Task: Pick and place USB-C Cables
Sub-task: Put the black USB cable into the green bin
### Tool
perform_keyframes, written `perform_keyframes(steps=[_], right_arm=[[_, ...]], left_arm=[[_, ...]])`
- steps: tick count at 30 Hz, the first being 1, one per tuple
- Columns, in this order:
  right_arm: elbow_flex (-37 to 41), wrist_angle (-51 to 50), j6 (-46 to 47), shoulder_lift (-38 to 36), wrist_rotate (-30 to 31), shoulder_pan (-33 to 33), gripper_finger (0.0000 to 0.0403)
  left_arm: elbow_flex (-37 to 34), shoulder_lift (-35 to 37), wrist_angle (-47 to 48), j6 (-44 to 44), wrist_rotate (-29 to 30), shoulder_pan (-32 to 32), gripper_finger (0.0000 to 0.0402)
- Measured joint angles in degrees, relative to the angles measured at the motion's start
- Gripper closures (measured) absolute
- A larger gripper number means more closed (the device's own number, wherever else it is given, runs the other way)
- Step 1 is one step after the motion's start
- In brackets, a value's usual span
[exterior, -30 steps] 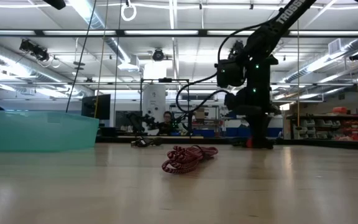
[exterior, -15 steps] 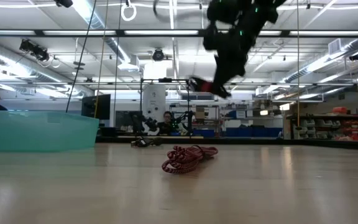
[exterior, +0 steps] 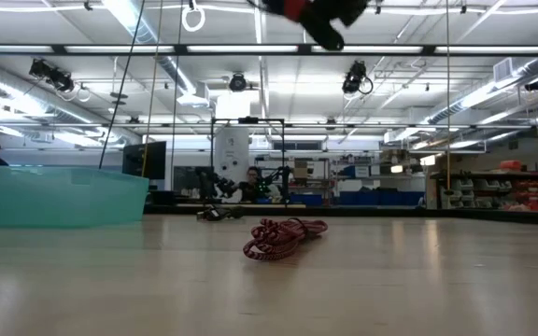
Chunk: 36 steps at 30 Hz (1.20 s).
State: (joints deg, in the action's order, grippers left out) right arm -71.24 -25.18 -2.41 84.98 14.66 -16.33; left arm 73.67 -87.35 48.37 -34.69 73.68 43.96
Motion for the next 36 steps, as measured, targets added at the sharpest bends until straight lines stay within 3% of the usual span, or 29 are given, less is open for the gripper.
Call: perform_keyframes(steps=[3,9,15,23,31,36], right_arm=[[0.0,2.0,-2.7,0.0,4.9,-2.9,0.0387],[0.0,9.3,-8.3,0.1,5.7,-4.7,0.0387],[0.0,11.6,-10.8,0.1,5.6,-4.6,0.0387],[0.0,11.8,-11.5,0.1,2.0,-5.1,0.0387],[0.0,11.7,-11.4,0.1,1.7,-5.1,0.0387],[0.0,11.4,-11.4,0.1,1.7,-5.1,0.0383]], left_arm=[[0.0,0.0,-1.3,1.9,-2.5,-1.5,0.0230],[0.0,0.0,-13.8,10.9,-8.9,-4.4,0.0219],[0.0,0.0,-25.1,19.0,-14.3,-6.1,0.0160],[0.0,0.0,-28.0,20.7,-14.7,-8.6,0.0098],[0.0,0.0,-41.5,29.0,-19.8,-9.4,0.0091],[0.0,0.0,-42.2,29.0,-21.4,-9.4,0.0091]])
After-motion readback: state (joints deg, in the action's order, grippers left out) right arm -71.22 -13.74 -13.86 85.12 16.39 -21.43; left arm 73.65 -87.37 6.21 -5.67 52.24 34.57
